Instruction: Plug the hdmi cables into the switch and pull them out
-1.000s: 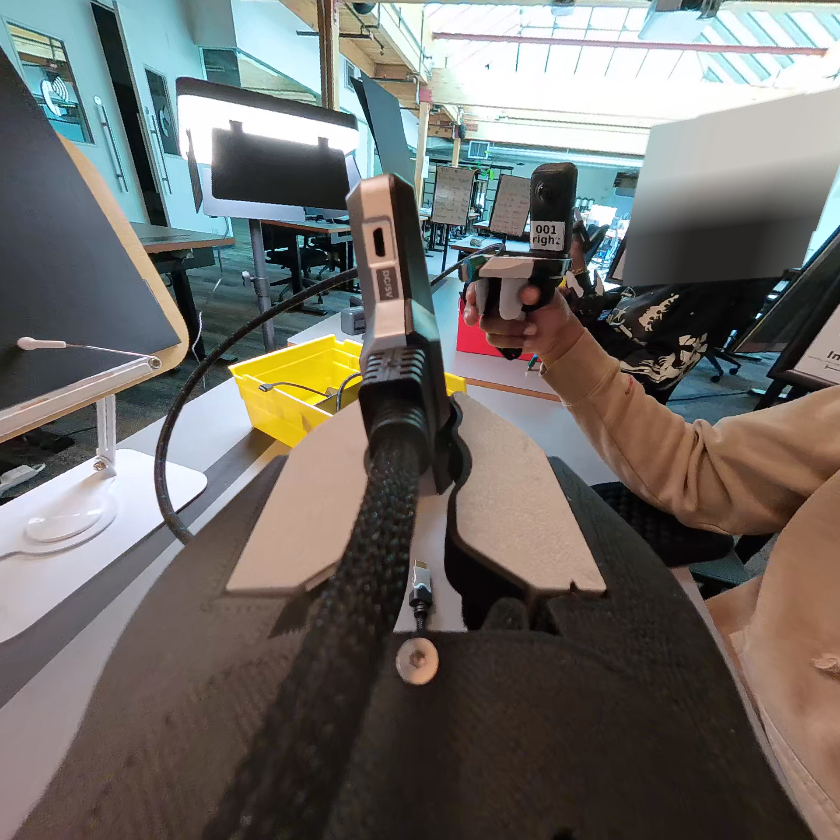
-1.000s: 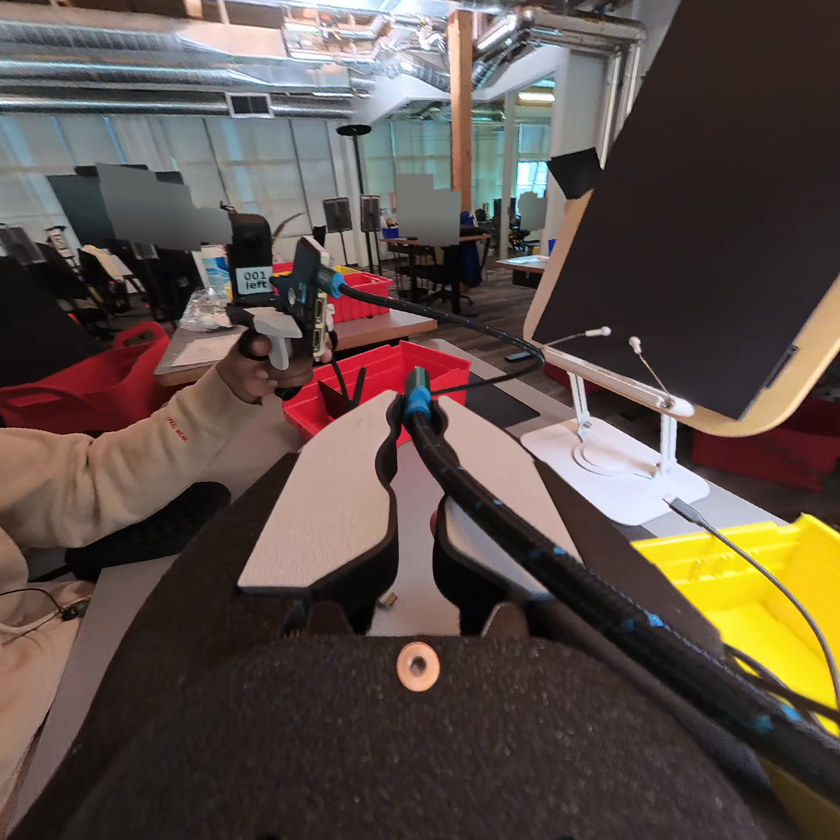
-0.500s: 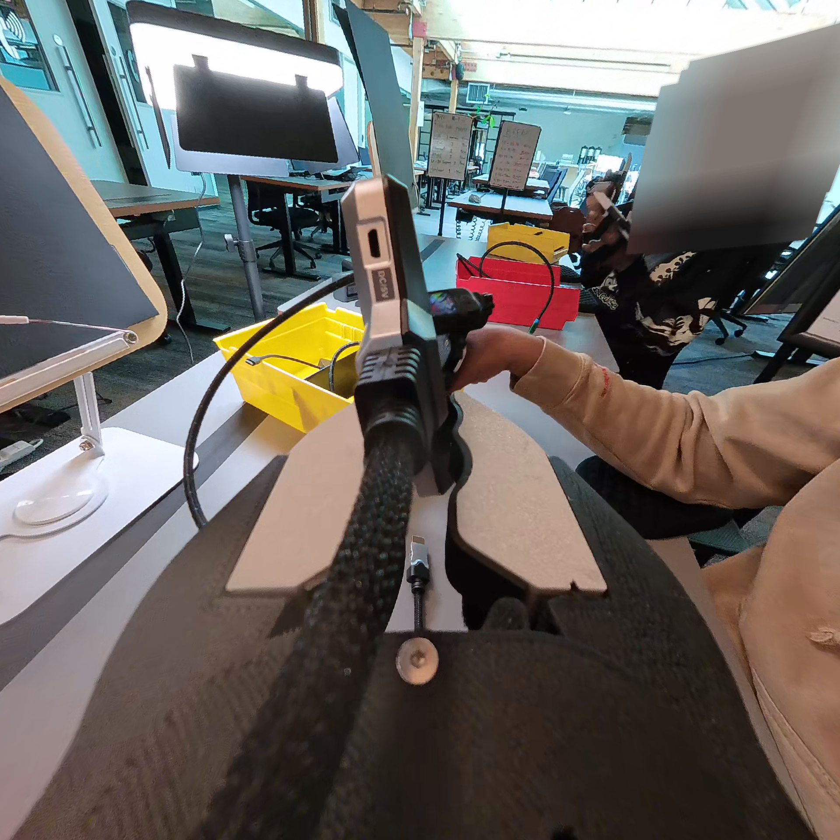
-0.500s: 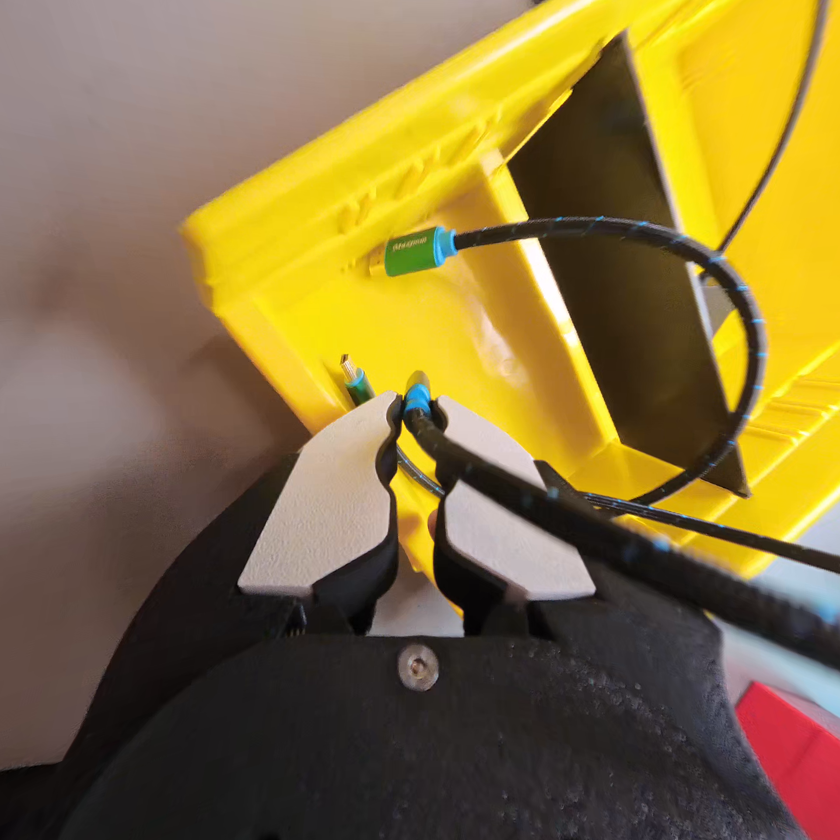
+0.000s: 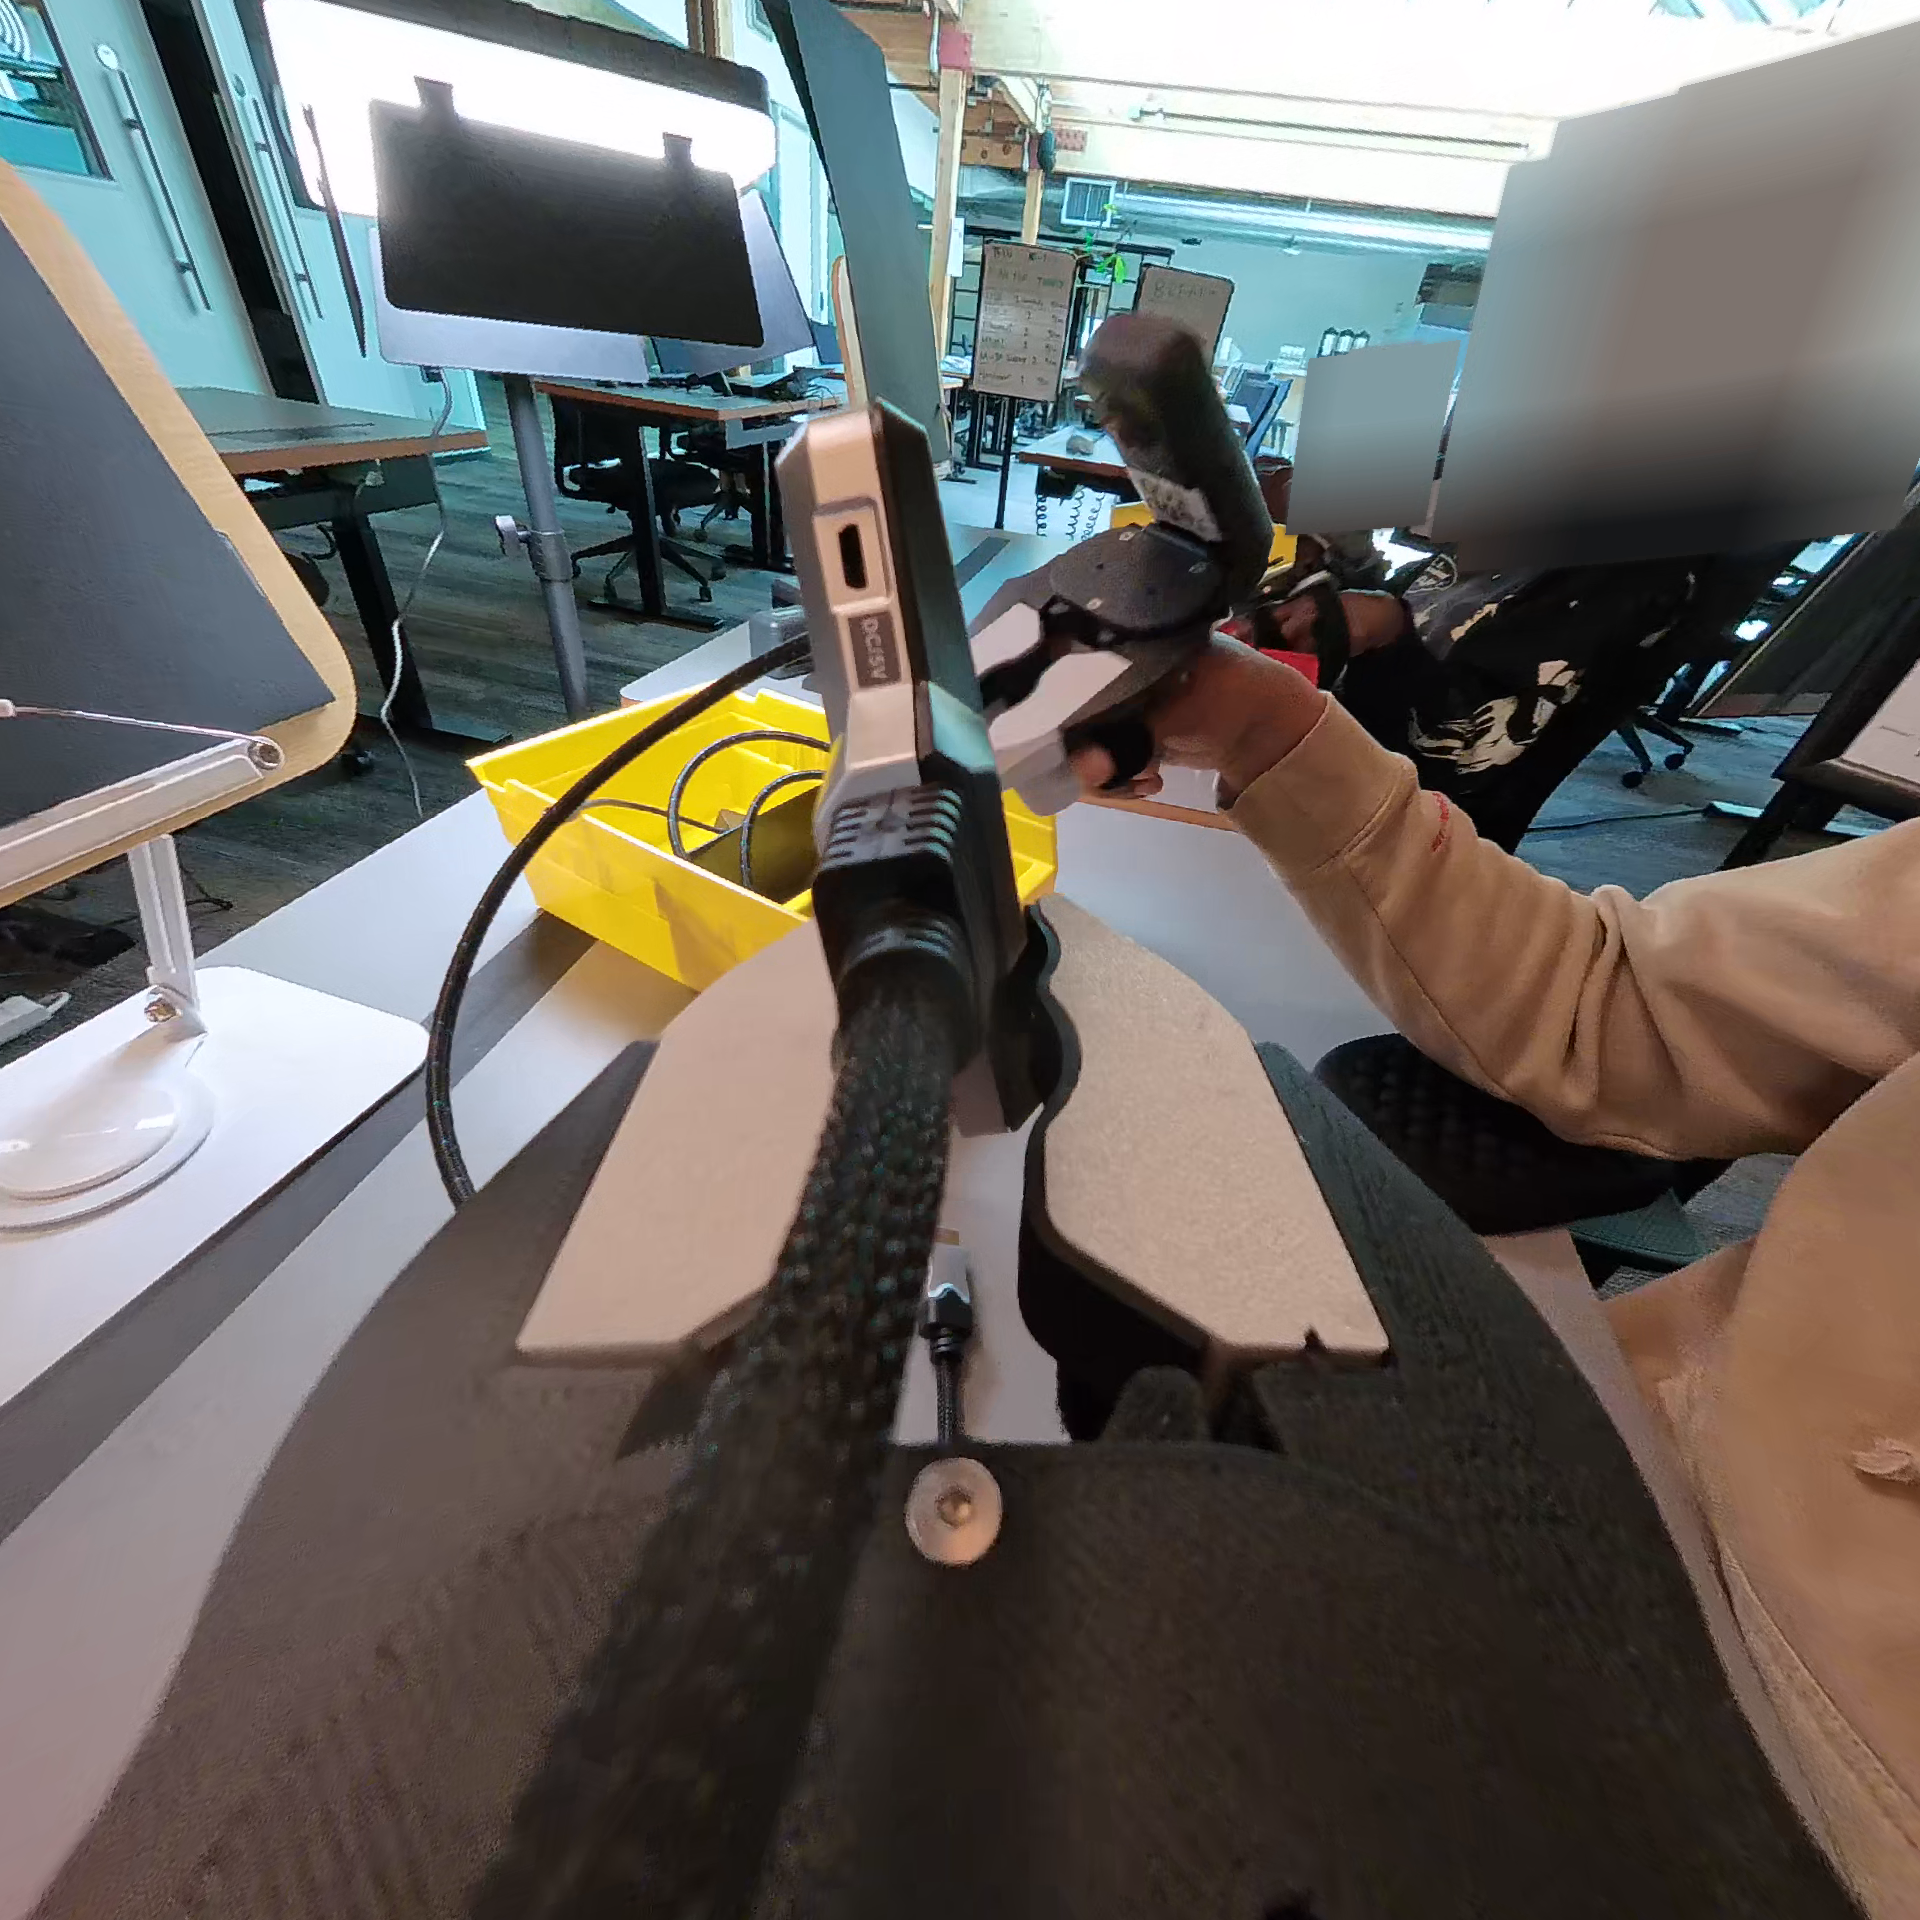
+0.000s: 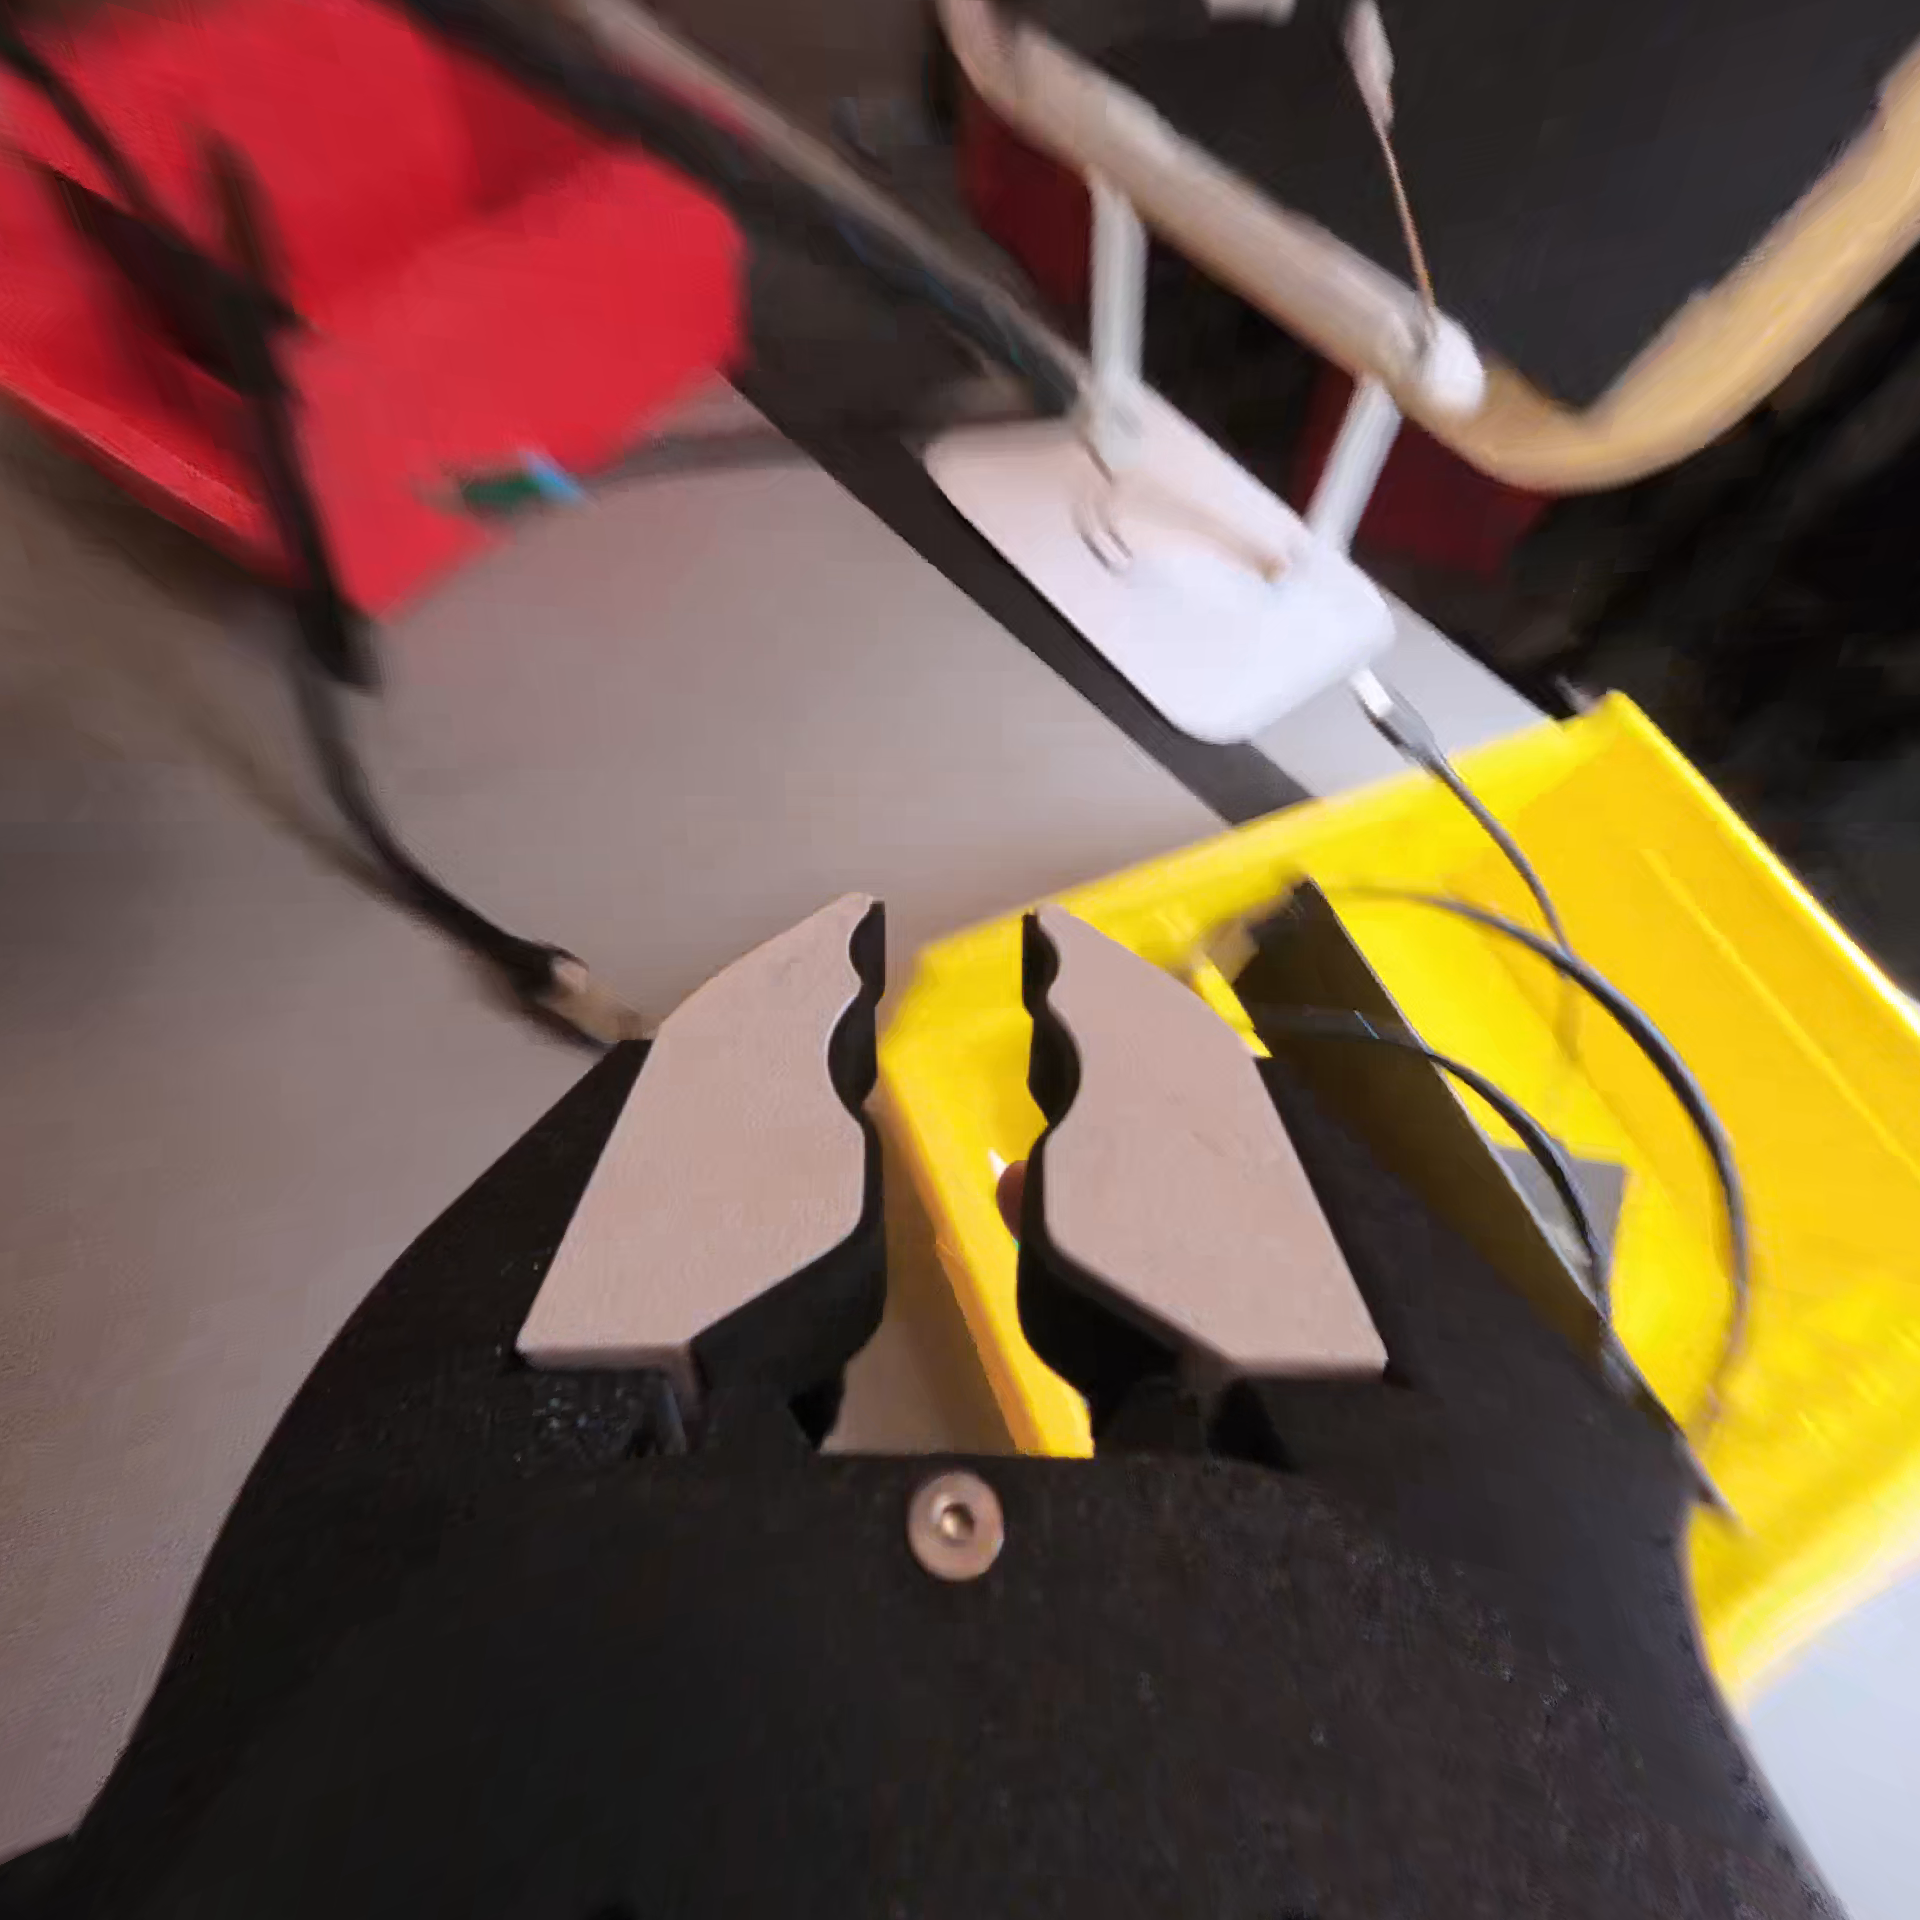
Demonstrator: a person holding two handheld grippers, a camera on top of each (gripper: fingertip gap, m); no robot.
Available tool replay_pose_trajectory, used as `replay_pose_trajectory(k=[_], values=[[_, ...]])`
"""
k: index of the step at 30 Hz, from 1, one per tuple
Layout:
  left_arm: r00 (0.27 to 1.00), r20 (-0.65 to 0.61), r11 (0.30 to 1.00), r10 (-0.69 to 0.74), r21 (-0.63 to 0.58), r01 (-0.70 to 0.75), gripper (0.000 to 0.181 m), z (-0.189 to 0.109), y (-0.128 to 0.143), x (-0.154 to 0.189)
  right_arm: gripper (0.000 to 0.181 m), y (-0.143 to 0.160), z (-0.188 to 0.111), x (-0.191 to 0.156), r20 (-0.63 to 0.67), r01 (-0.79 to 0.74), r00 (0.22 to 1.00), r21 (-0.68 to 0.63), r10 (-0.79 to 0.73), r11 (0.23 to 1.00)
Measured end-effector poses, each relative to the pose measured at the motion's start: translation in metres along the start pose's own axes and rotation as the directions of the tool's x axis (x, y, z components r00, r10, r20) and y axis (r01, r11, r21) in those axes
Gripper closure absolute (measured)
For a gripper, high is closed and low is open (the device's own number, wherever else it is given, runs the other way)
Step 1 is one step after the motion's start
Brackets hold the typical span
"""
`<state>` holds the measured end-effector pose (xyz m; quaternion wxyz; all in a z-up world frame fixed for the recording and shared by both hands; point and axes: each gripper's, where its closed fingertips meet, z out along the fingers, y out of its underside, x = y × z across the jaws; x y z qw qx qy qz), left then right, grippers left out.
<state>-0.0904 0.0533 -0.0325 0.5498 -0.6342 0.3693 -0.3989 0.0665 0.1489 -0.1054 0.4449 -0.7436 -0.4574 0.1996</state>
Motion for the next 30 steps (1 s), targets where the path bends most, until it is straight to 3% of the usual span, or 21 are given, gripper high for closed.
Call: replay_pose_trajectory(k=[1,4,6,10,13,16,18,24,30], values=[[1.0,-0.007,1.0,-0.004,0.005,0.005,0.157,0.001,0.0,0.001,0.158,-0.019,-0.005,-0.021,0.114,-0.013,0.994,0.108,0.0,0.994],[1.0,-0.027,0.999,-0.012,0.029,0.013,0.157,0.007,0.0,0.004,0.167,-0.073,-0.025,-0.08,0.43,-0.149,0.903,0.375,-0.029,0.915],[0.999,-0.044,0.998,-0.013,0.06,0.015,0.157,0.013,-0.002,0.009,0.164,-0.096,-0.03,-0.108,0.565,-0.266,0.825,0.444,-0.037,0.855],[0.994,-0.11,0.991,-0.012,0.131,0.026,0.157,0.023,-0.007,0.022,0.154,-0.118,-0.024,-0.13,0.657,-0.424,0.754,0.499,-0.011,0.756],[0.99,-0.139,0.988,0.0,0.152,0.022,0.156,0.03,-0.006,0.03,0.155,-0.13,-0.038,-0.122,0.724,-0.569,0.689,0.516,0.029,0.64],[0.99,-0.144,0.99,0.006,0.143,0.014,0.156,0.037,-0.001,0.034,0.158,-0.13,-0.04,-0.121,0.711,-0.56,0.702,0.521,0.035,0.644],[0.987,-0.162,0.99,-0.002,0.139,0.025,0.157,0.04,0.001,0.037,0.169,-0.129,-0.037,-0.119,0.681,-0.534,0.731,0.538,0.037,0.652],[0.97,-0.217,0.988,-0.113,0.077,0.132,0.158,0.042,0.006,0.038,0.171,-0.125,-0.038,-0.118,0.652,-0.494,0.758,0.579,-0.005,0.649],[0.919,-0.364,0.983,-0.151,-0.157,0.099,0.155,0.02,0.026,0.062,0.171,-0.123,-0.063,-0.088,0.612,-0.469,0.79,0.636,-0.03,0.613]])
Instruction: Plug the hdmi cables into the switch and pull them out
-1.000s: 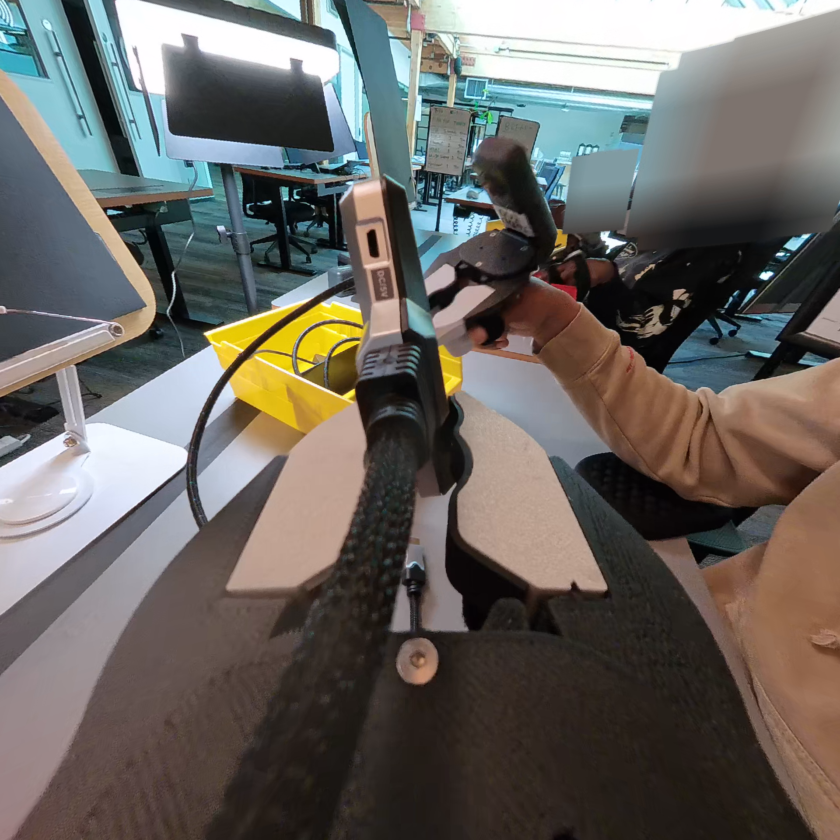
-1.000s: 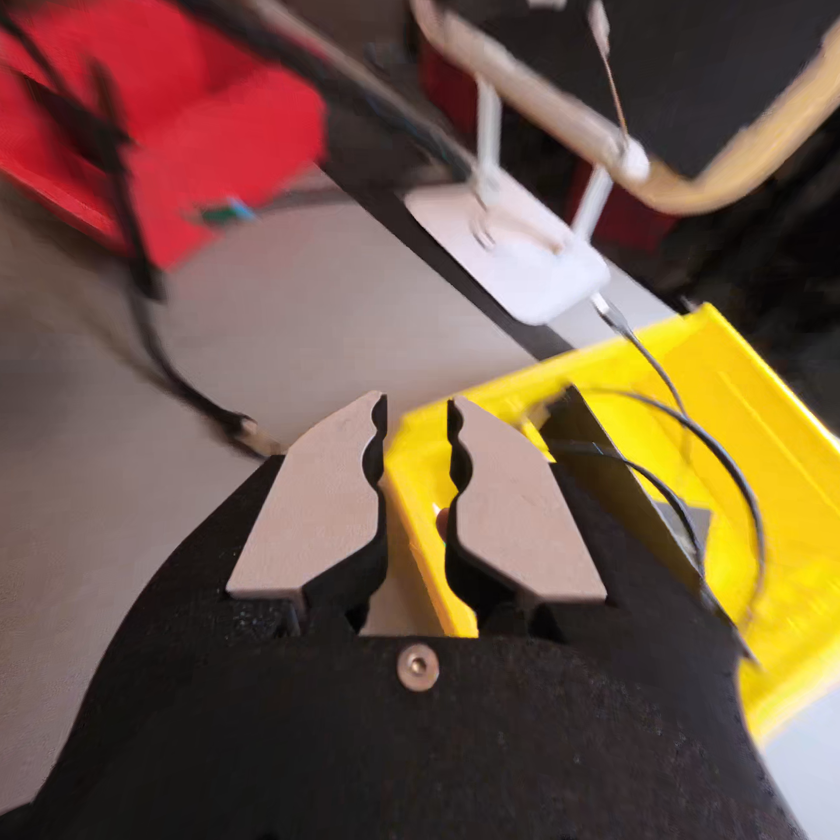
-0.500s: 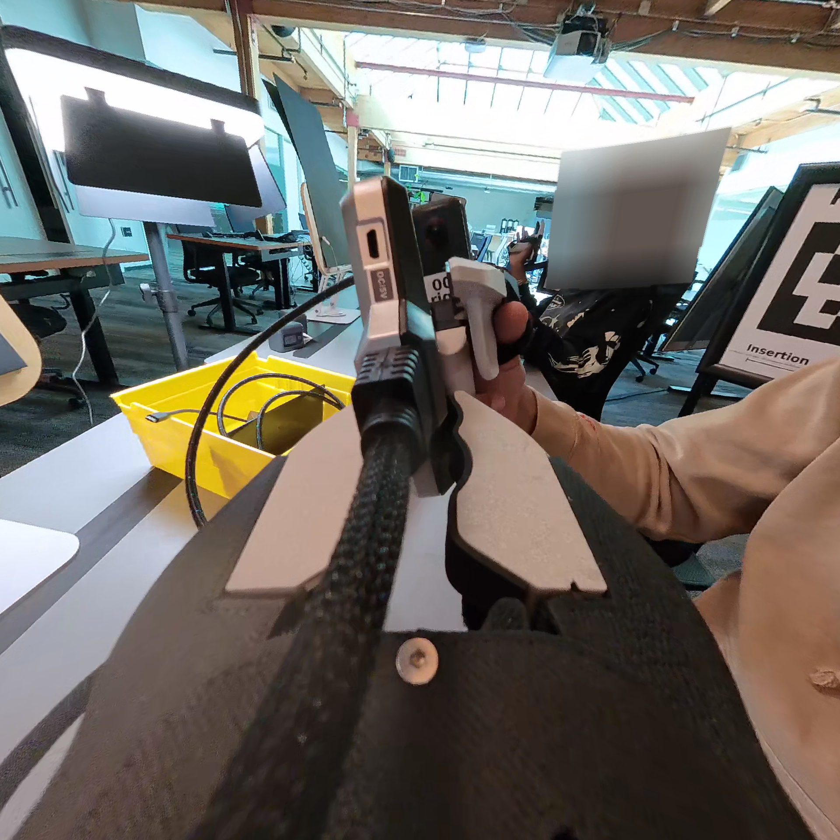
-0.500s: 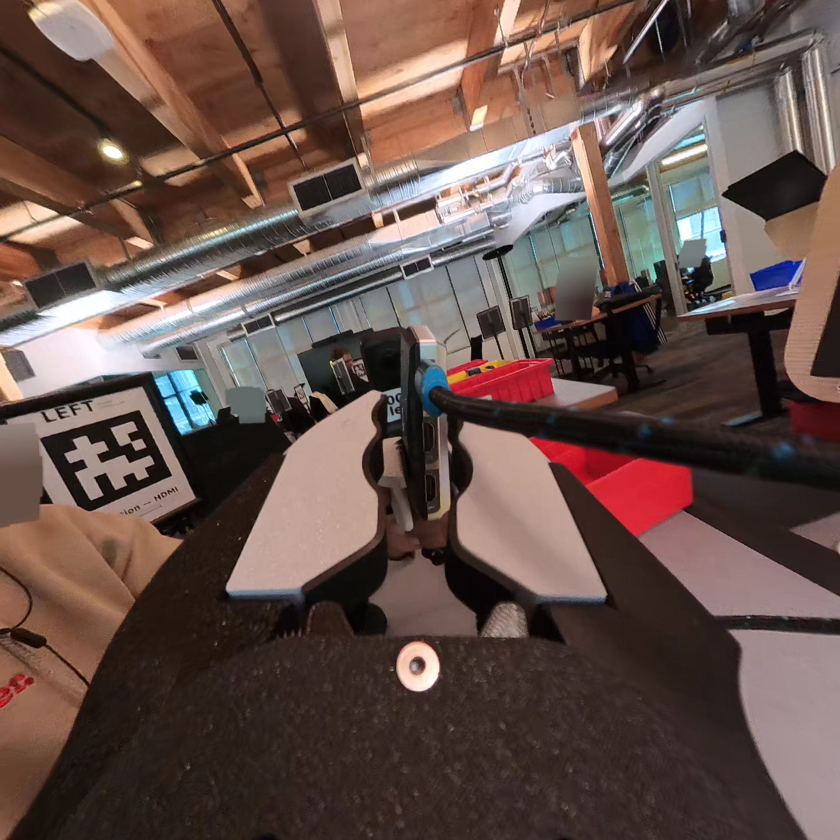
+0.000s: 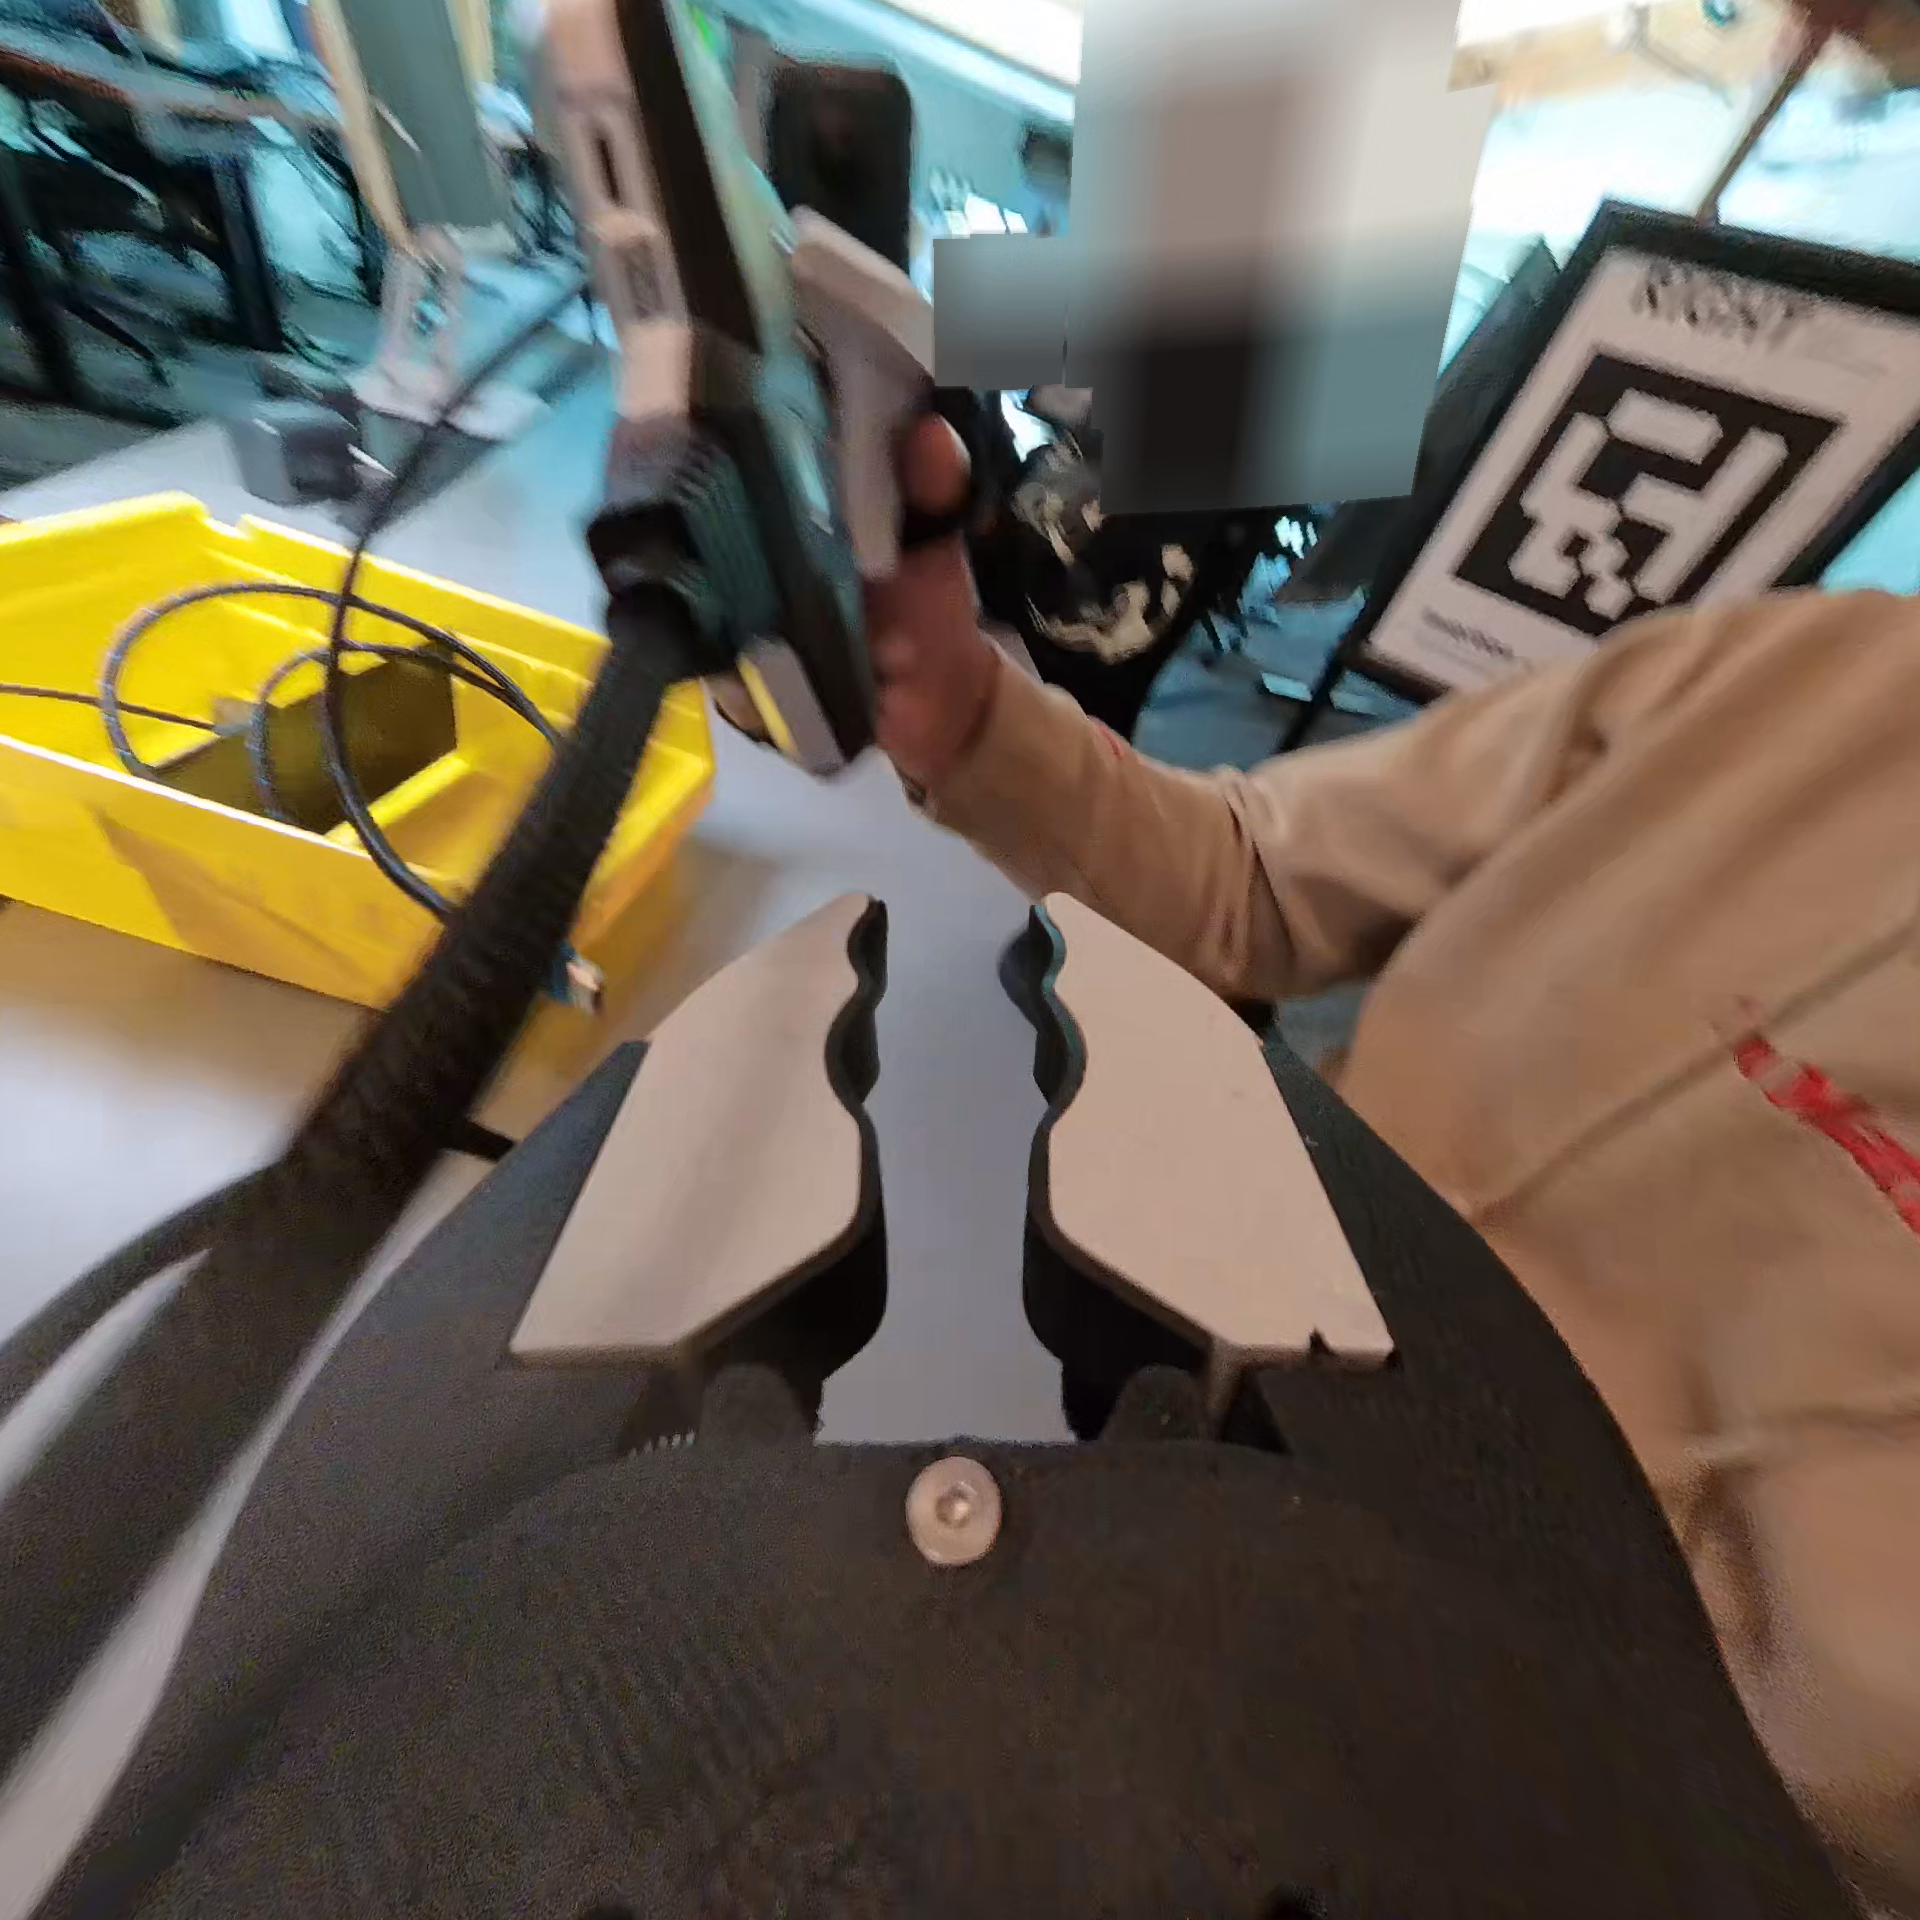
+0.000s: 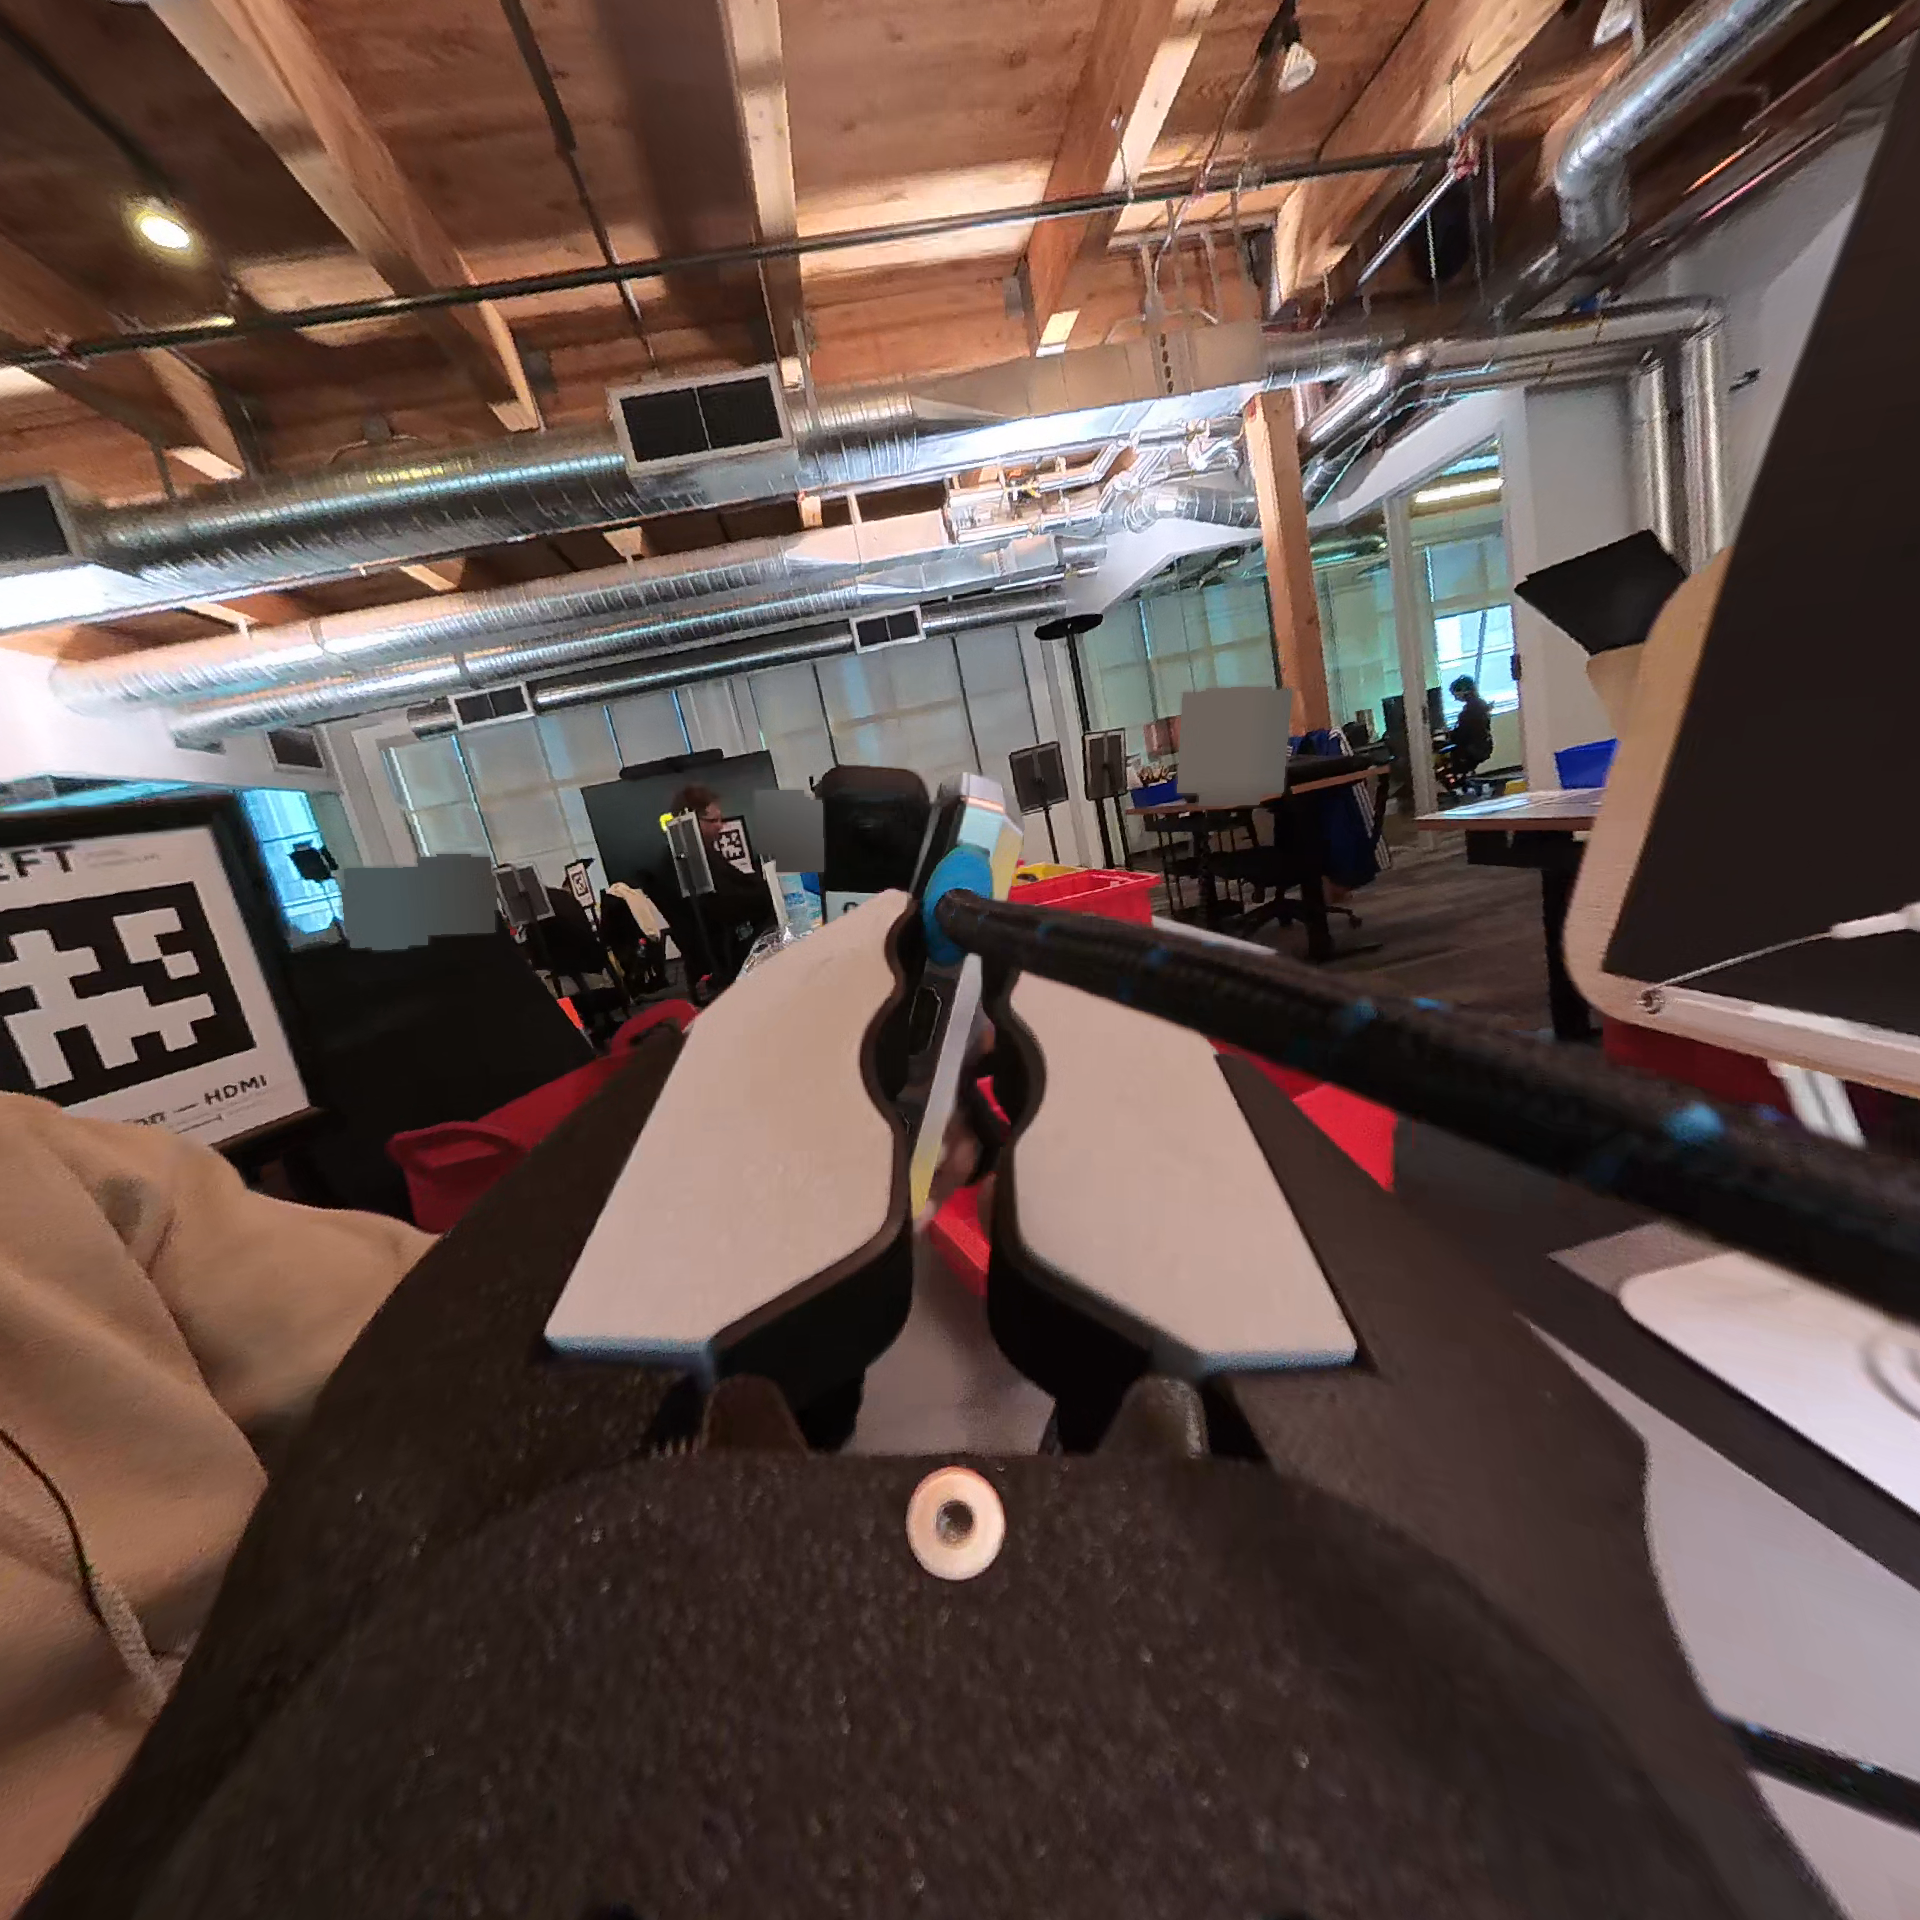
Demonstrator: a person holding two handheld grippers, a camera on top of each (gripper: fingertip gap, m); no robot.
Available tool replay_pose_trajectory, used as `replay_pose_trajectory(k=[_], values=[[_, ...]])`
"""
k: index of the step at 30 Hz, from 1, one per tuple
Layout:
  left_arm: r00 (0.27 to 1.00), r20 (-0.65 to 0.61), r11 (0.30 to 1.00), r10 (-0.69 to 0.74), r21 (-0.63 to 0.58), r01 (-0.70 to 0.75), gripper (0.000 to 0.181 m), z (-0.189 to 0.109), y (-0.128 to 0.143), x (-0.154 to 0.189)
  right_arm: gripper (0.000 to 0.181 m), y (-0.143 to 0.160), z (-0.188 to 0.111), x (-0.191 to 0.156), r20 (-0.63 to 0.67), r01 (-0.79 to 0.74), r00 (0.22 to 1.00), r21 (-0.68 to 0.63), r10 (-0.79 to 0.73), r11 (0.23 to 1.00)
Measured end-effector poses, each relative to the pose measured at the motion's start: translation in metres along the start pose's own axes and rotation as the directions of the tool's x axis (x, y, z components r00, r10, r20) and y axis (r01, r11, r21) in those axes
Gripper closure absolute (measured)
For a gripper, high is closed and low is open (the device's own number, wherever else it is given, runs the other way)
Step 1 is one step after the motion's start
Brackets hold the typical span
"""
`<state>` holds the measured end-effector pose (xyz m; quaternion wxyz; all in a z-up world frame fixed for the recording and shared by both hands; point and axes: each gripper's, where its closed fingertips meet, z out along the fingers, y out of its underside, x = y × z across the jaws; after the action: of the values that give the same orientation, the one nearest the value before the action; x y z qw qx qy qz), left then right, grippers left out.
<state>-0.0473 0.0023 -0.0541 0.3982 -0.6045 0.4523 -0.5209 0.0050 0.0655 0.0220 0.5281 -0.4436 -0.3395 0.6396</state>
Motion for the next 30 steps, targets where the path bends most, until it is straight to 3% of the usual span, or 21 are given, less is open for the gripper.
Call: replay_pose_trajectory(k=[2,4,8,10,13,18,23,30], values=[[0.998,-0.009,0.997,0.064,-0.044,-0.064,0.156,-0.007,-0.001,0.013,0.171,-0.008,-0.012,0.002,-0.005,0.032,0.999,-0.023,-0.032,0.999],[0.991,-0.005,0.991,0.13,0.025,-0.13,0.157,-0.016,-0.023,0.033,0.172,-0.011,-0.019,-0.003,0.021,0.068,0.998,-0.061,-0.067,0.996],[0.951,0.209,0.954,0.226,0.151,-0.26,0.156,-0.038,-0.061,0.039,0.171,0.006,-0.013,-0.019,0.094,0.154,0.986,-0.156,-0.14,0.976],[0.916,0.32,0.959,0.243,0.065,-0.277,0.147,-0.039,-0.052,0.02,0.171,0.02,-0.002,-0.028,0.137,0.176,0.979,-0.184,-0.152,0.967],[0.933,0.295,0.978,0.206,-0.075,-0.192,0.134,-0.022,-0.024,0.007,0.171,0.044,0.011,-0.043,0.225,0.172,0.967,-0.232,-0.119,0.958],[0.968,0.165,0.977,0.19,-0.131,-0.169,0.155,0.003,-0.008,0.016,0.171,0.065,0.022,-0.058,0.301,0.18,0.949,-0.27,-0.095,0.946],[0.947,0.231,0.969,0.224,-0.154,-0.192,0.158,0.001,-0.009,0.008,0.17,0.065,0.022,-0.051,0.256,0.191,0.959,-0.276,-0.12,0.942],[0.947,0.223,0.969,0.231,-0.14,-0.204,0.158,0.003,-0.01,0.007,0.17,0.063,0.023,-0.051,0.25,0.182,0.961,-0.268,-0.115,0.946]])
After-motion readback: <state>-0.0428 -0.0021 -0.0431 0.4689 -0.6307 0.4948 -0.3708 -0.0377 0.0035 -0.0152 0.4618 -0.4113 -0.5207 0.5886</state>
